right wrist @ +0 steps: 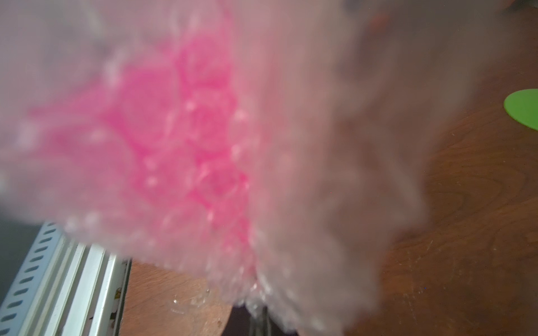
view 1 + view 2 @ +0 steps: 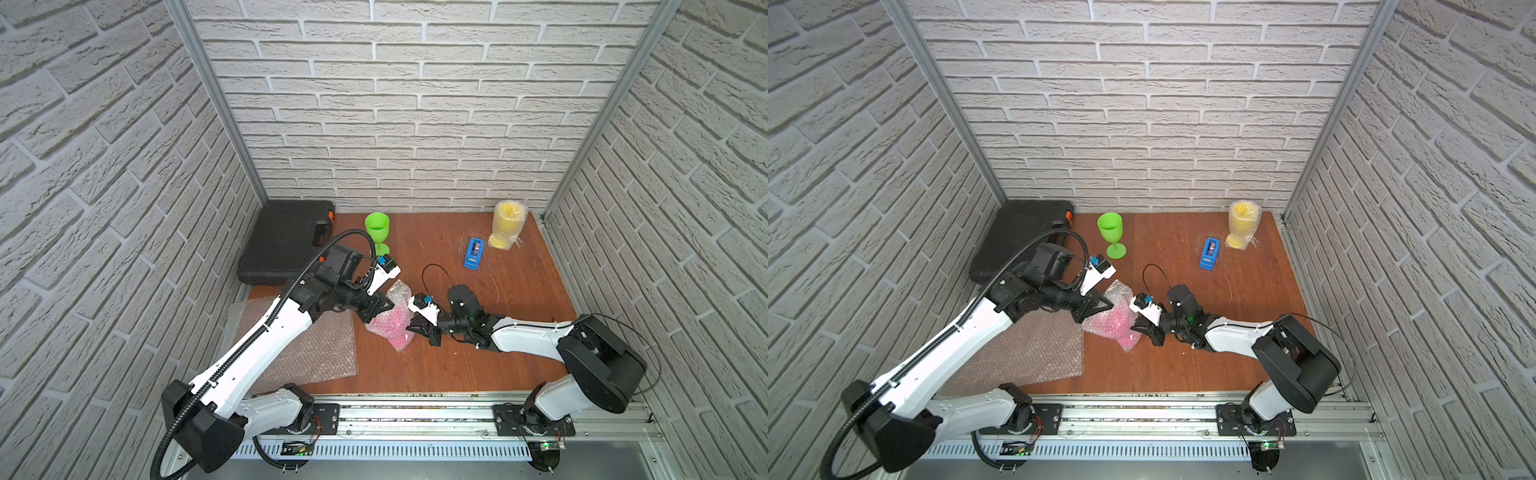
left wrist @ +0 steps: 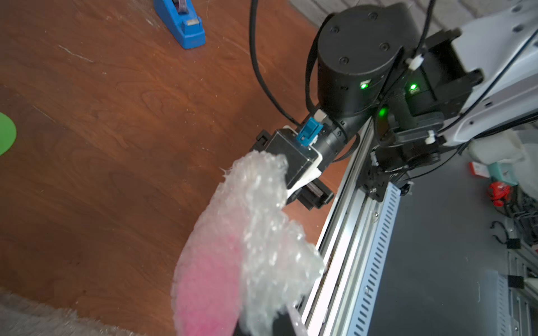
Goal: Wrap wine glasses in bubble wrap
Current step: Wrap the wine glass in bubble wrap.
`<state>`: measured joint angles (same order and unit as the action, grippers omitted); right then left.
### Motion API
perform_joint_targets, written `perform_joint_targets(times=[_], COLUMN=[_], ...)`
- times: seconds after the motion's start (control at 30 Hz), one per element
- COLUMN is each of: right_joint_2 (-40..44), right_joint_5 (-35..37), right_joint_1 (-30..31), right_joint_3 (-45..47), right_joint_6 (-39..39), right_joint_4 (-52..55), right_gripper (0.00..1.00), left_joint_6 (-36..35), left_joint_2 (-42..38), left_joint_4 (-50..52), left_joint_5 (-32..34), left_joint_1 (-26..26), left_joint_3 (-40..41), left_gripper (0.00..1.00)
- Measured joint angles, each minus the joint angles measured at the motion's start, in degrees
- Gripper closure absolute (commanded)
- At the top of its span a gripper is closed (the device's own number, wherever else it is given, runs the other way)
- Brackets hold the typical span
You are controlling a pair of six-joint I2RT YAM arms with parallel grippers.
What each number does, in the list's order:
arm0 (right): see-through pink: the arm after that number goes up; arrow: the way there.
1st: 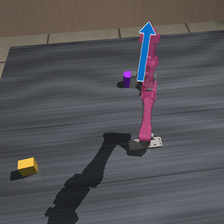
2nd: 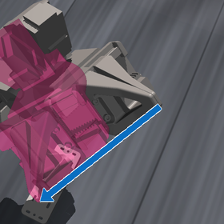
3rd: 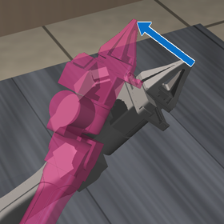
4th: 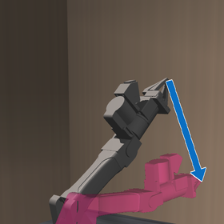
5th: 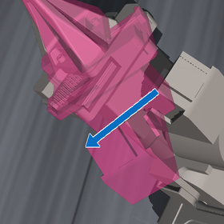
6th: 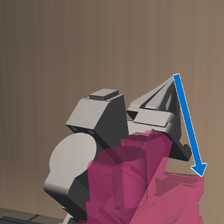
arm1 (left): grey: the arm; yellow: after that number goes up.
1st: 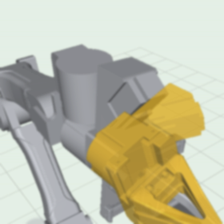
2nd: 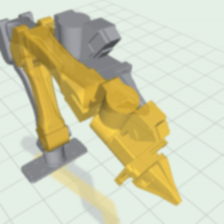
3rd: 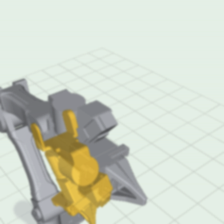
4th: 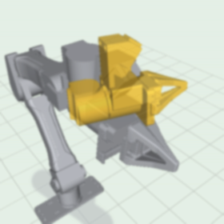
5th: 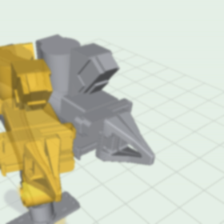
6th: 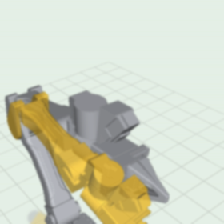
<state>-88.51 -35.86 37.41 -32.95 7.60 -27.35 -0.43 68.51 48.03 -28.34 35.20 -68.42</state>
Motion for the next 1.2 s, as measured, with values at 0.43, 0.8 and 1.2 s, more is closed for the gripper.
perform_joint_targets(times=[0.43,0.8,1.2], right_joint_2=[-5.6,-8.7,-7.6], right_joint_5=[-1.3,-2.1,-1.2], right_joint_1=[-1.7,-3.6,-4.0], right_joint_3=[5.5,6.9,6.8], right_joint_6=[-9.5,-16.3,-15.6], right_joint_4=[-18.5,-25.7,-24.0], right_gripper=[0.97,0.97,0.97], left_joint_6=[-3.0,-3.5,-6.0], left_joint_2=[10.4,20.4,24.0], left_joint_4=[-0.1,-7.4,5.6], left_joint_5=[6.2,7.6,19.4], left_joint_1=[3.5,3.8,7.6], left_joint_3=[0.9,-0.1,-10.3], left_gripper=[1.00,0.79,0.46])
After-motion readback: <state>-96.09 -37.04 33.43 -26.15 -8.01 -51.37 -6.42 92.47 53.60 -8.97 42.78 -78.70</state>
